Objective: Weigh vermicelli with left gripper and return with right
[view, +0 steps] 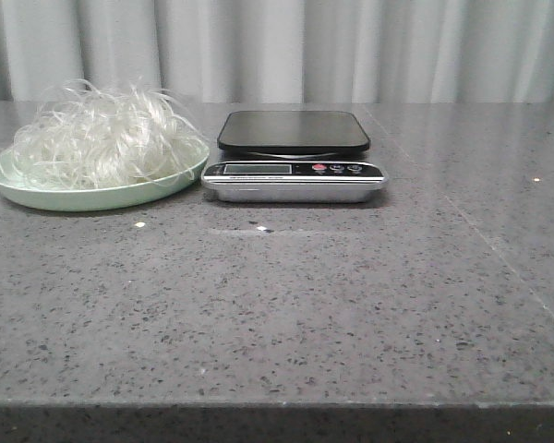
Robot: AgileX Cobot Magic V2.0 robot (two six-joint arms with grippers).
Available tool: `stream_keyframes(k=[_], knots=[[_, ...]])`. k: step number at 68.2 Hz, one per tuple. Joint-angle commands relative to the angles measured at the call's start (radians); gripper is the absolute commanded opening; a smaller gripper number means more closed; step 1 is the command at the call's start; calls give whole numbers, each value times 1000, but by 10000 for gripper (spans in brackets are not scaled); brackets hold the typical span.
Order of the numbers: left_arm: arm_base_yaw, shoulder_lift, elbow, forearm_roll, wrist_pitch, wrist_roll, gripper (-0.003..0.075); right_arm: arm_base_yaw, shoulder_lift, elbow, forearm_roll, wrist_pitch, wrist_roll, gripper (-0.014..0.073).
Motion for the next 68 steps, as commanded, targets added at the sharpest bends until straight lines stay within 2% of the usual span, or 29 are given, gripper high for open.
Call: stream_keyframes(k=[1, 16, 68], knots=[[4, -20, 8, -8, -86, -12, 127, -5, -15, -9, 7, -133, -8, 158], [4, -20, 8, -8, -86, -12, 127, -5, -15, -9, 7, -248, -7, 158], [4, -20, 8, -8, -86, -12, 127, -5, -15, -9, 7, -246, -7, 158]])
